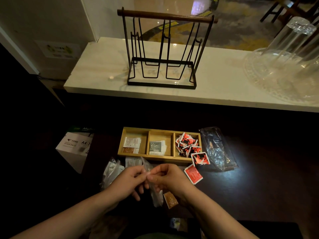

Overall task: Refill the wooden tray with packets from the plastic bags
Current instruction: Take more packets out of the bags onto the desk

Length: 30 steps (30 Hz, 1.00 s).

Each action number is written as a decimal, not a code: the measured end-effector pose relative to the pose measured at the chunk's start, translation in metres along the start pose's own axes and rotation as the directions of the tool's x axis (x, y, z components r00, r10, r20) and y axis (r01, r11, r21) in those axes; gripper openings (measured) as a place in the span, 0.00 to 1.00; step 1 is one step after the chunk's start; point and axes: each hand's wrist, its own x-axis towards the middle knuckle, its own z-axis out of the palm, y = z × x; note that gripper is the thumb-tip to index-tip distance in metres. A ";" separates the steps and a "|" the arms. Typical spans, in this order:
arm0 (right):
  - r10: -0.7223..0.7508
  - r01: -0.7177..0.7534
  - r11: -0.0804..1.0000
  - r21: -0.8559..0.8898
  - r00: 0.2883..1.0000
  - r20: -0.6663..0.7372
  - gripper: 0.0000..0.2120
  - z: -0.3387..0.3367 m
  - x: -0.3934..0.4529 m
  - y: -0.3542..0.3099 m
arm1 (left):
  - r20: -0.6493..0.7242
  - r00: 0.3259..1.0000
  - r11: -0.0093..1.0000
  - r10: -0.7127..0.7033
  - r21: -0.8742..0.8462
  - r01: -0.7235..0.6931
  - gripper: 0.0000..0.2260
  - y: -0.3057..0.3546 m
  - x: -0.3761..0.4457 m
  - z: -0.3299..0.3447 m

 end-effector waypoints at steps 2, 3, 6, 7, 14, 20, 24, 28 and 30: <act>0.018 -0.018 1.000 -0.013 1.000 -0.005 0.08 -0.001 -0.002 -0.001 | 0.002 1.000 0.999 0.010 -0.034 -0.010 0.08 0.000 -0.002 0.000; 0.018 -0.018 1.000 -0.024 1.000 -0.002 0.06 -0.002 -0.003 -0.002 | 0.003 1.000 0.999 0.008 -0.048 -0.007 0.08 0.000 -0.002 0.000; 0.032 -0.031 0.998 -0.046 0.999 0.005 0.02 -0.004 -0.003 -0.003 | 0.009 1.000 0.998 -0.005 -0.070 0.005 0.07 0.001 -0.003 0.001; 0.042 -0.042 0.998 -0.047 0.999 0.001 0.03 -0.004 -0.003 -0.003 | 0.014 1.000 0.997 -0.005 -0.072 0.006 0.07 0.002 -0.003 0.003; 0.072 -0.072 0.993 0.089 0.997 0.001 0.08 -0.009 -0.009 -0.007 | 0.095 0.995 0.996 0.015 -0.085 -0.007 0.08 0.013 -0.007 0.008; 0.096 -0.096 0.983 0.155 0.995 0.003 0.08 -0.017 -0.013 -0.011 | 0.124 0.991 0.987 0.059 -0.156 -0.039 0.08 0.017 -0.009 0.011; 0.098 -0.037 0.950 0.310 0.979 -0.181 0.07 -0.040 -0.012 -0.012 | 0.123 0.989 0.977 0.082 -0.206 -0.055 0.09 0.018 -0.015 0.012; -0.102 0.087 0.994 -0.064 0.952 -0.290 0.03 -0.046 -0.012 -0.024 | -0.004 0.998 0.990 0.065 -0.129 -0.065 0.11 0.026 -0.015 0.005; -0.297 0.141 0.913 -0.383 0.873 -0.387 0.03 -0.048 -0.012 -0.033 | -0.062 0.997 0.997 0.047 -0.064 -0.051 0.12 0.031 -0.014 -0.001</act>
